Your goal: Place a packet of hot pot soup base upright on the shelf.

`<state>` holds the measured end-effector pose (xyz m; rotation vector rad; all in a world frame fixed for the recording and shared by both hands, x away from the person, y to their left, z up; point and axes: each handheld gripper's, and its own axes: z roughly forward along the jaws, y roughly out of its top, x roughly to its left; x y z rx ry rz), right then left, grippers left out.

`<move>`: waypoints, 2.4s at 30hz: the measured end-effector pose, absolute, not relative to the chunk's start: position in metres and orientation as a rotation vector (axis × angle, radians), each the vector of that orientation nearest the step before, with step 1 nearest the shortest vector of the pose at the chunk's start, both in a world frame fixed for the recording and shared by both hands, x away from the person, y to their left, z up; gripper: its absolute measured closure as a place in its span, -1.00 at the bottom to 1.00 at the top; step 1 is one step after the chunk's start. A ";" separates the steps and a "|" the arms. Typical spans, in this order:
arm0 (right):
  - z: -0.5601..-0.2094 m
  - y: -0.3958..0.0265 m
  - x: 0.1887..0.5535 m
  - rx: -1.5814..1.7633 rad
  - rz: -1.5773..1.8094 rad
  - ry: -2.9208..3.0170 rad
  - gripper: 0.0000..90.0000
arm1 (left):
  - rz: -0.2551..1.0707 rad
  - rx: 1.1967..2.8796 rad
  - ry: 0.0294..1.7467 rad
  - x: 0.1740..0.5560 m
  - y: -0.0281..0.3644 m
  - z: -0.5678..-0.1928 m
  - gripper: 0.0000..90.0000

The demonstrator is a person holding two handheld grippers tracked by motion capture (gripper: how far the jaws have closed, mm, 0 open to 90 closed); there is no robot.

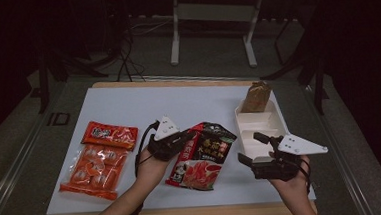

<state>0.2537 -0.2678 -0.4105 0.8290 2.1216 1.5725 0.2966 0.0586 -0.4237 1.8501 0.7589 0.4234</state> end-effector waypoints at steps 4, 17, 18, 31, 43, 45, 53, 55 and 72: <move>-0.410 -0.267 0.254 0.846 1.591 2.123 -0.66 | 0.405 1.778 0.753 0.291 0.065 -0.414 0.96; -0.395 -0.253 0.260 0.813 1.642 2.158 -0.30 | 0.256 1.593 0.701 0.290 0.075 -0.409 0.95; -0.393 -0.251 0.261 0.810 1.653 2.159 -0.24 | 0.255 1.586 0.693 0.290 0.075 -0.410 0.95; -0.389 -0.246 0.279 0.876 1.727 2.186 0.20 | 0.233 1.529 0.660 0.285 0.073 -0.407 0.95; -0.376 -0.242 0.273 0.749 1.700 2.193 0.69 | 0.208 1.528 0.647 0.286 0.074 -0.408 0.95; -0.374 -0.242 0.276 0.726 1.697 2.208 0.70 | 0.225 1.543 0.651 0.285 0.073 -0.408 0.95; -0.367 -0.245 0.278 0.699 1.693 2.233 0.73 | 0.196 1.569 0.640 0.287 0.073 -0.402 0.82; -0.363 -0.246 0.278 0.676 1.676 2.230 0.73 | 0.162 1.563 0.633 0.289 0.075 -0.401 0.67; -0.337 -0.265 0.290 0.622 1.678 2.152 0.72 | 0.157 1.629 0.582 0.280 0.087 -0.397 -0.36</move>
